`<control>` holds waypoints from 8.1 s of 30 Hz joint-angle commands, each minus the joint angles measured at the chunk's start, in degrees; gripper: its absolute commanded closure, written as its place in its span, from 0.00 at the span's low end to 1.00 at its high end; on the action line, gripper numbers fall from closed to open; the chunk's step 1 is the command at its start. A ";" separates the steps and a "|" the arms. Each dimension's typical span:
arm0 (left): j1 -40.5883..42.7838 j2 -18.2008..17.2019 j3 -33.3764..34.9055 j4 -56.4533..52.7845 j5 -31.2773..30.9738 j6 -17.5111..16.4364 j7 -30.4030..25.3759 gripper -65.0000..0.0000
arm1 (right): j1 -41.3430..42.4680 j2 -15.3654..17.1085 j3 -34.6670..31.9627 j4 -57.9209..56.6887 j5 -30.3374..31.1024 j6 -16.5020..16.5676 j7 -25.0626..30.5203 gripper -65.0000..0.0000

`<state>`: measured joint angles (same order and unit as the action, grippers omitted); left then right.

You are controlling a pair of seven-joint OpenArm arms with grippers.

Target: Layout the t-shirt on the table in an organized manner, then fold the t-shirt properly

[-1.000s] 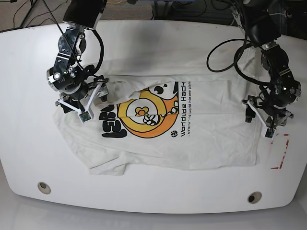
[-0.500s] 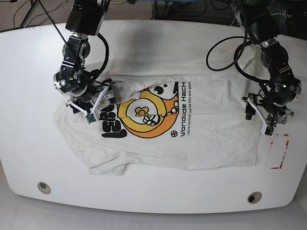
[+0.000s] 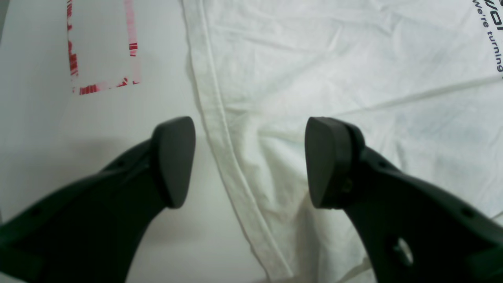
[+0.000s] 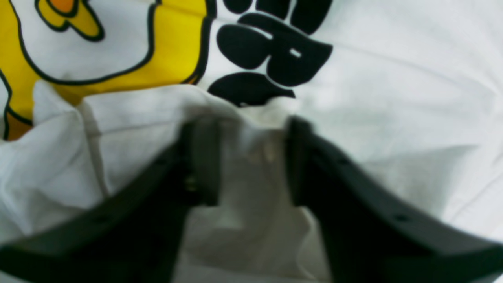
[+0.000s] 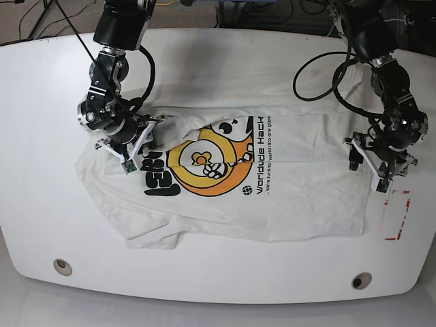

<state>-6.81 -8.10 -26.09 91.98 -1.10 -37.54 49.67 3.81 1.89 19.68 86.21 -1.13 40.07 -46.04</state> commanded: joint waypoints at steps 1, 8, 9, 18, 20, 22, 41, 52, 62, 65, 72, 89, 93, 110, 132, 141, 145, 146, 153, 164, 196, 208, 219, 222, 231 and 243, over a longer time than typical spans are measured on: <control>-1.06 -0.56 0.02 1.07 -0.52 0.04 -1.36 0.37 | 0.98 0.44 0.05 0.95 0.91 -0.07 1.34 0.84; -0.44 -0.56 0.11 1.07 -0.52 0.04 -1.36 0.37 | 0.89 0.44 0.05 1.13 0.91 -0.07 1.34 0.92; -0.44 -0.56 0.11 1.07 -0.52 0.04 -1.36 0.37 | 0.89 0.44 0.05 1.21 0.91 -0.07 1.34 0.92; -0.44 -0.74 0.11 0.98 -0.52 0.04 -1.36 0.37 | 0.80 0.35 0.05 6.22 0.73 -0.07 0.20 1.00; -0.44 -0.83 0.11 0.98 -0.52 0.04 -1.36 0.37 | 0.80 0.26 -0.03 7.98 0.73 -0.07 -0.95 1.00; -0.44 -0.83 0.11 0.98 -0.43 0.04 -1.36 0.37 | 1.07 0.26 -0.03 9.65 0.73 -0.07 -2.35 1.00; -0.18 -0.83 0.11 0.98 -0.35 0.04 -1.36 0.37 | 6.60 0.35 -4.61 17.57 0.73 -0.07 -9.04 1.00; 1.23 -0.83 0.11 1.25 -0.35 0.04 -1.36 0.37 | 8.45 0.26 -6.45 16.60 0.64 -0.07 -8.86 1.00; 2.63 -0.83 0.11 1.33 -0.43 0.04 -1.36 0.37 | 11.35 0.61 -6.54 12.99 0.64 -0.07 -8.77 1.00; 2.72 -0.83 0.11 1.33 -0.43 0.04 -1.36 0.37 | 11.97 0.61 -6.54 12.64 0.64 -0.07 -8.77 1.00; 2.72 -0.83 0.02 1.33 -0.43 0.04 -1.36 0.37 | 13.55 0.61 -6.63 12.64 0.64 -0.07 -8.77 0.86; 2.72 -0.83 0.02 1.33 -0.52 0.04 -1.36 0.37 | 15.39 0.44 -6.63 12.55 0.55 -0.07 -9.04 0.71; 2.72 -0.74 0.02 2.39 -0.61 -0.66 -1.19 0.37 | 12.76 2.11 -6.19 15.63 0.47 -0.07 -9.74 0.56; 8.00 2.25 -7.72 18.92 -0.70 -2.46 15.25 0.37 | -6.41 4.75 10.08 28.55 0.82 -0.07 -12.02 0.27; 16.87 5.77 -10.35 19.09 -0.70 -2.46 20.53 0.37 | -18.63 -0.09 19.92 28.55 0.99 -0.07 -12.11 0.27; 16.43 7.97 -10.18 18.92 -0.43 -2.46 20.35 0.37 | -19.59 -1.85 19.75 26.97 1.08 -0.07 -12.29 0.27; 16.35 7.97 -10.18 18.92 -0.43 -2.46 20.26 0.37 | -18.01 -2.11 19.75 26.01 1.08 -0.07 -12.20 0.27; 16.26 7.97 -10.09 18.92 -0.43 -2.46 20.26 0.37 | -17.84 -2.11 19.75 25.48 1.08 -0.07 -12.20 0.27; 15.38 7.97 -10.09 18.92 -0.43 -2.46 20.26 0.37 | -15.20 -1.85 19.75 19.24 1.08 -0.07 -12.02 0.27; 14.85 7.79 -10.27 18.83 -0.35 -2.46 20.26 0.37 | -14.58 -0.79 19.83 12.91 1.08 -0.07 -7.98 0.46; 14.68 7.61 -8.77 18.74 -0.52 -2.46 20.18 0.37 | -18.01 8.53 15.09 16.42 0.55 -0.07 -6.57 0.87; 14.68 7.61 -8.77 18.74 -0.52 -2.46 20.18 0.37 | -19.51 16.44 7.00 17.21 0.47 -0.07 -6.57 0.80; 14.68 7.44 -8.77 18.74 -0.52 -2.46 20.18 0.37 | -19.51 23.38 6.91 17.48 0.47 -0.07 -6.57 0.33; 14.68 7.44 -8.68 18.74 -0.52 -2.46 20.18 0.37 | -19.24 24.79 6.91 18.01 0.47 -0.07 -6.57 0.31; 13.97 7.44 -8.68 18.92 -0.52 -2.46 20.18 0.37 | -19.77 26.20 7.26 25.83 0.47 -0.07 -7.36 0.31; 14.32 7.61 -4.29 21.38 -0.70 -2.46 20.35 0.37 | -15.11 19.87 7.44 30.66 0.82 -0.07 -16.51 0.32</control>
<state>7.84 -0.14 -30.59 110.87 -1.23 -39.97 70.89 -12.62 22.74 26.81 115.85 -0.86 40.10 -63.26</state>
